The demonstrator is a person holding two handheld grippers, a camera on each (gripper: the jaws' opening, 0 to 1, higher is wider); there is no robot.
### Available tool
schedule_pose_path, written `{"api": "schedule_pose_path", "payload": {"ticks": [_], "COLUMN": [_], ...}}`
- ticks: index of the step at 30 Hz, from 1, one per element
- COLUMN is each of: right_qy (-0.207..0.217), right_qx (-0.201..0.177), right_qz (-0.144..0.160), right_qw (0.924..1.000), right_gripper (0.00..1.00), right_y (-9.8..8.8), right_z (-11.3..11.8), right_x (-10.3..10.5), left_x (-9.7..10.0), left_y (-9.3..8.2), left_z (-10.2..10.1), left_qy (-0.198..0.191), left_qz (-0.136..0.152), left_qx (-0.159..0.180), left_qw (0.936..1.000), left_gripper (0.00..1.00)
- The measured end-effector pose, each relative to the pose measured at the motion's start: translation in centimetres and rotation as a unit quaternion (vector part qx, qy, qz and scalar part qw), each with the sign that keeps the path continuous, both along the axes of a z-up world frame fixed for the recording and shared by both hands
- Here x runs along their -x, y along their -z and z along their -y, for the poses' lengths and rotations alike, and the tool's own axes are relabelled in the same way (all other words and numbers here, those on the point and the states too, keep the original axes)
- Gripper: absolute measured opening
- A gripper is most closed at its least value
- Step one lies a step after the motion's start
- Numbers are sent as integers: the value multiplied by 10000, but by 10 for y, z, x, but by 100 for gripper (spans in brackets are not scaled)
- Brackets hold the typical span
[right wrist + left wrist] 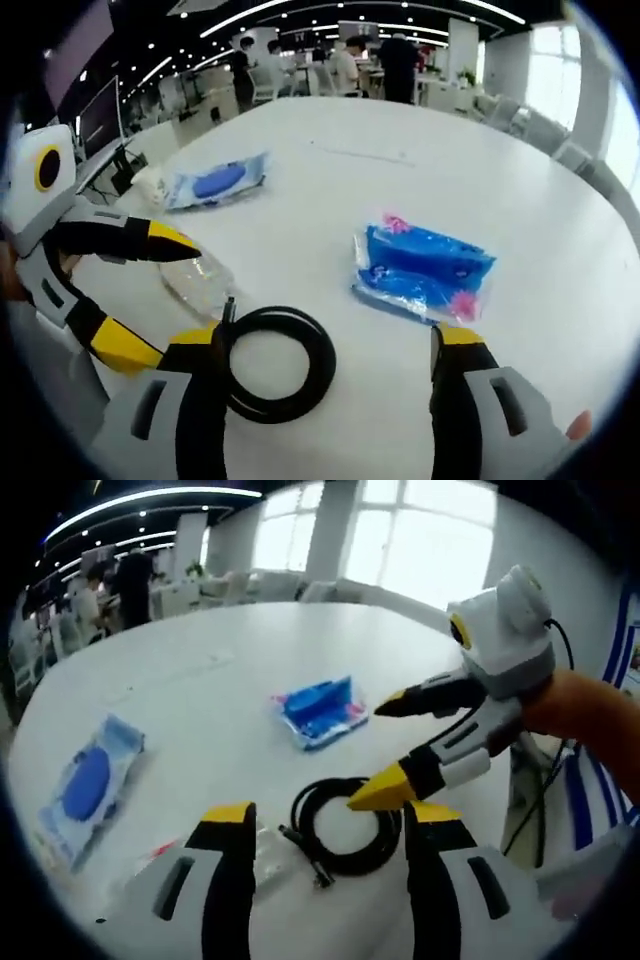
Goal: Arrange the tabletop items into an orderly group along one side of the table until the central work area is clear of visible clutter.
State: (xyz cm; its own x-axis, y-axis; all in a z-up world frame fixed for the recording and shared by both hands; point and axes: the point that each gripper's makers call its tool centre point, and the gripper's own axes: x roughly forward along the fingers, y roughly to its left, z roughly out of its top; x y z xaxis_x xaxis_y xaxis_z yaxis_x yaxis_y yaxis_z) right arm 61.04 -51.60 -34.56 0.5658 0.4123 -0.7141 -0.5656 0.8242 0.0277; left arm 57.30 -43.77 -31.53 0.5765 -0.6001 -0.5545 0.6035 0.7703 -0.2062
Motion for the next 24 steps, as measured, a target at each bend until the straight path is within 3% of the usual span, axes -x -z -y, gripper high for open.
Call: {"api": "schedule_pose_path", "payload": {"ticks": [10, 16, 24], "right_qy": [-133, -172, -252], "right_qx": [-32, -13, -15], "right_qz": [94, 157, 206], "right_qw": [9999, 9997, 9995], "right_gripper": [86, 87, 86], "right_y": [-8, -12, -17], "right_z": [-14, -17, -23], "right_x": [0, 1, 5], "left_x": [2, 3, 9], "left_y": [-20, -35, -45], "left_z": [-20, -33, -52], "left_qy": [-175, -255, -384], "left_qz": [215, 499, 615], "left_qx": [337, 512, 626], "left_qw": [9990, 9971, 9954], "left_gripper": [61, 69, 74]}}
